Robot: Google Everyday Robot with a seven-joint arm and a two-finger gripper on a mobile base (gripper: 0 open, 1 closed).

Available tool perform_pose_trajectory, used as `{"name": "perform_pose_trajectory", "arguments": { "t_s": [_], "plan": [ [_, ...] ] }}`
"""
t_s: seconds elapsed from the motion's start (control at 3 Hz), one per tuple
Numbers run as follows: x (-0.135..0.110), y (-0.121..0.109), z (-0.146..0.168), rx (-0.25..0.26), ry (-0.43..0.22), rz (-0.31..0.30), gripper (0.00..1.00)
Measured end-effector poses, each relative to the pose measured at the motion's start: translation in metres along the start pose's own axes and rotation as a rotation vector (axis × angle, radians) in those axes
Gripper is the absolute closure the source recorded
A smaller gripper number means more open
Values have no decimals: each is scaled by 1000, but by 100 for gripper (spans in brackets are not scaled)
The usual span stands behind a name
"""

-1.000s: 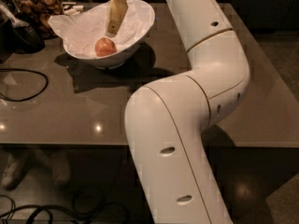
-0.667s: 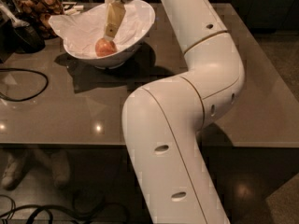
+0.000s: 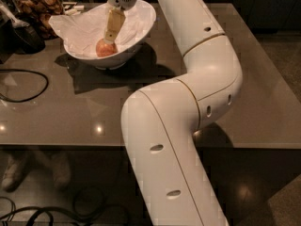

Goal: Pick apple from white bowl

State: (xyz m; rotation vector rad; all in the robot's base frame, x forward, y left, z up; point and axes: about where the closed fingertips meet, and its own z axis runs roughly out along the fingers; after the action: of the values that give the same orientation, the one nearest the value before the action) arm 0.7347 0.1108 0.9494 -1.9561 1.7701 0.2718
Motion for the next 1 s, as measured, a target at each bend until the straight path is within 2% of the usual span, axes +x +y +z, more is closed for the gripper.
{"name": "perform_pose_trajectory", "arguments": {
  "t_s": [1.0],
  "plan": [
    [4, 3, 28, -48, 27, -1, 23]
  ]
}}
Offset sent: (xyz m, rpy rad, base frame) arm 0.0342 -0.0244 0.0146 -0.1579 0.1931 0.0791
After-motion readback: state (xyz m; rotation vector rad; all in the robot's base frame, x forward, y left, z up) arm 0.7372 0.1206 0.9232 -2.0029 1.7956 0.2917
